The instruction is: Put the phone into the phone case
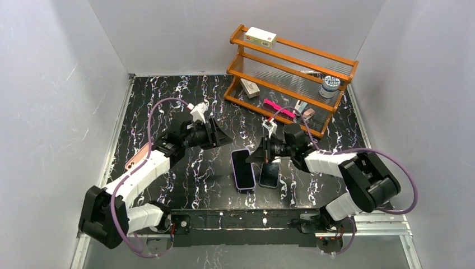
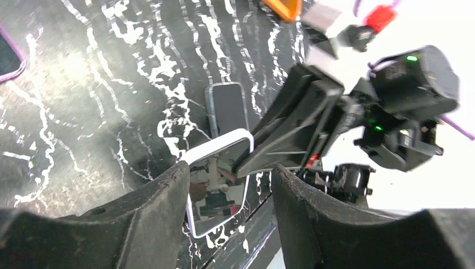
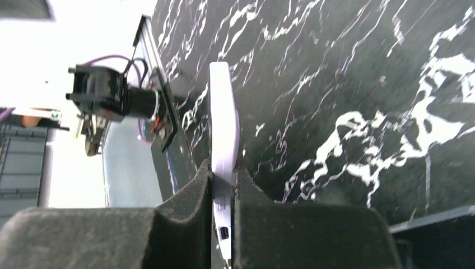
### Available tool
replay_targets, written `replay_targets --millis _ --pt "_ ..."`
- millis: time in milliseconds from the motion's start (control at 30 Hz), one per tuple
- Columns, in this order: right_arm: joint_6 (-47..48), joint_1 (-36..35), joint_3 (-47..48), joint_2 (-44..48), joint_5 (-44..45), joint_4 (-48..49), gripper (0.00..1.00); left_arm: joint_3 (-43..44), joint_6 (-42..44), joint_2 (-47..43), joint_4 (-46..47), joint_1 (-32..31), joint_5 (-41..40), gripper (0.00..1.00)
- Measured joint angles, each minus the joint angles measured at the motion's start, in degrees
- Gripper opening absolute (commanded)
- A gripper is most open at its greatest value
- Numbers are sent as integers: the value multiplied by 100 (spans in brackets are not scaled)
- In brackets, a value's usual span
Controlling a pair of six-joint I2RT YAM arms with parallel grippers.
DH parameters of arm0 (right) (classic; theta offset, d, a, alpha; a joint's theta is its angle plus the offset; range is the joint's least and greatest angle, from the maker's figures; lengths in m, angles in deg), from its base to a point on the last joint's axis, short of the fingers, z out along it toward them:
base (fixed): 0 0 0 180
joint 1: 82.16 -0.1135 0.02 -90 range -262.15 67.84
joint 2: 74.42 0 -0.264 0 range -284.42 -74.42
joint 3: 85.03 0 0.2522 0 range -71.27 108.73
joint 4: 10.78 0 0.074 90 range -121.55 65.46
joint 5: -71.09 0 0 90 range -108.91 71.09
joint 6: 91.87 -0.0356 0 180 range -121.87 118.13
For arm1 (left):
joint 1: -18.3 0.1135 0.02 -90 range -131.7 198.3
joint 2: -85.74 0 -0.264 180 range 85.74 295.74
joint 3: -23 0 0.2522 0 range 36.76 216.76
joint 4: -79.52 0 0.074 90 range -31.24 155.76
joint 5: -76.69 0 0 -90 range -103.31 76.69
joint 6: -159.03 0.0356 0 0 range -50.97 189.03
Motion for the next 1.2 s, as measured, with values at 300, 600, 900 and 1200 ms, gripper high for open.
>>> replay_targets --millis 300,600,900,1200 --pt "474 -59 -437 756 -730 31 1 208 883 -278 -131 17 1510 57" --pt "575 -291 -435 909 -1119 289 1 201 1274 -109 -48 15 2535 56" --pt "168 -299 -435 831 -1261 999 1 -81 1333 -107 50 -50 2599 51" --pt "-203 -302 -435 590 -1283 1373 1 -138 1410 -109 55 -120 2398 5"
